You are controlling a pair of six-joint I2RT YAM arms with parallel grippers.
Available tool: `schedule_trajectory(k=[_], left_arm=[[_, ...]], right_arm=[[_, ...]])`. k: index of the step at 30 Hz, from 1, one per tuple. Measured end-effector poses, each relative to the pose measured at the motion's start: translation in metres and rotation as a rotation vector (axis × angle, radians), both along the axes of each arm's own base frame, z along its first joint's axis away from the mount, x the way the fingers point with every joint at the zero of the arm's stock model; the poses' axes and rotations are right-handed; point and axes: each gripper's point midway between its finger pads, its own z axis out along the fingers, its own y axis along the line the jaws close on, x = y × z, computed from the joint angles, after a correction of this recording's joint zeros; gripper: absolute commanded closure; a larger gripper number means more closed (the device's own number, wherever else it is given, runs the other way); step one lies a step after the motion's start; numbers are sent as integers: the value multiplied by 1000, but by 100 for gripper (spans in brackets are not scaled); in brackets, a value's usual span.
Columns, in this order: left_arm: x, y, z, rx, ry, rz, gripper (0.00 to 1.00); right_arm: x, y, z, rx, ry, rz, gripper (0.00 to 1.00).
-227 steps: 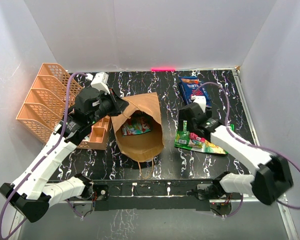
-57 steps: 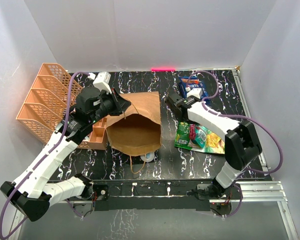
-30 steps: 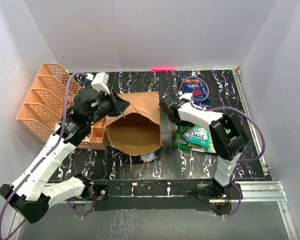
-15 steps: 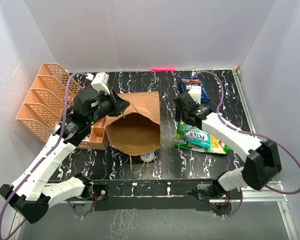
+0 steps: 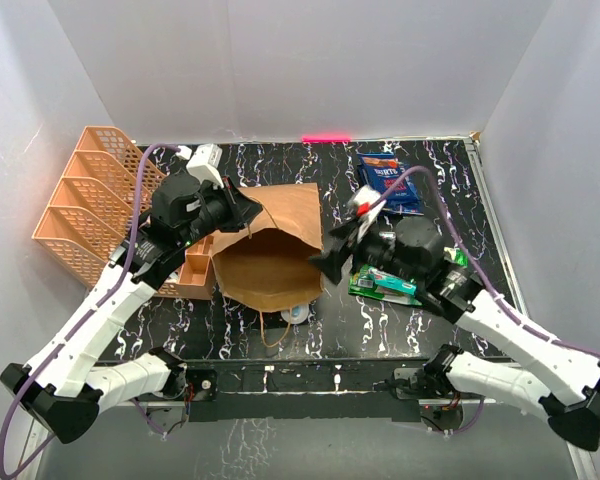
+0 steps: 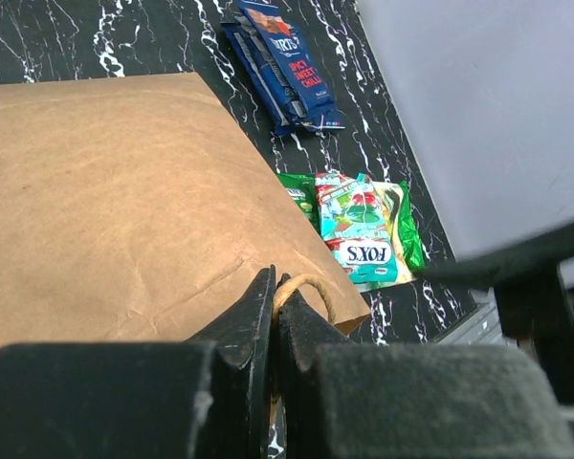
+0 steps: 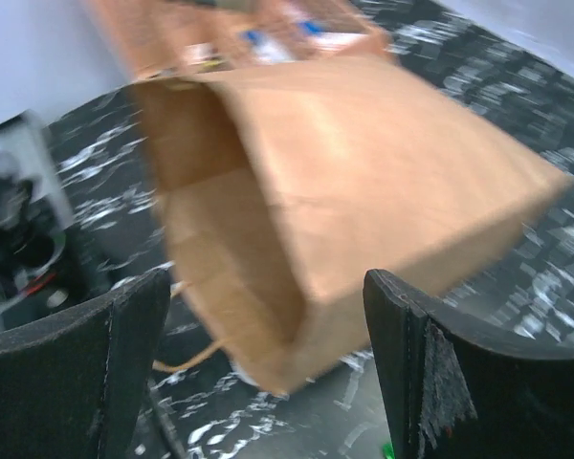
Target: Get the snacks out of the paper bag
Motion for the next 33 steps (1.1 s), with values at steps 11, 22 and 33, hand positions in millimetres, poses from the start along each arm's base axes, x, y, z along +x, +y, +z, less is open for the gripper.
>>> schedule_trajectory(k=[11, 22, 33], left_arm=[[0, -2, -2, 0, 7, -11, 100], [-6, -6, 4, -19, -3, -44, 100], [-16, -13, 18, -61, -37, -111, 100]], right_arm=[[-145, 141, -62, -326, -427, 608, 6], [-9, 127, -157, -896, -607, 180, 19], [53, 126, -147, -913, -647, 87, 30]])
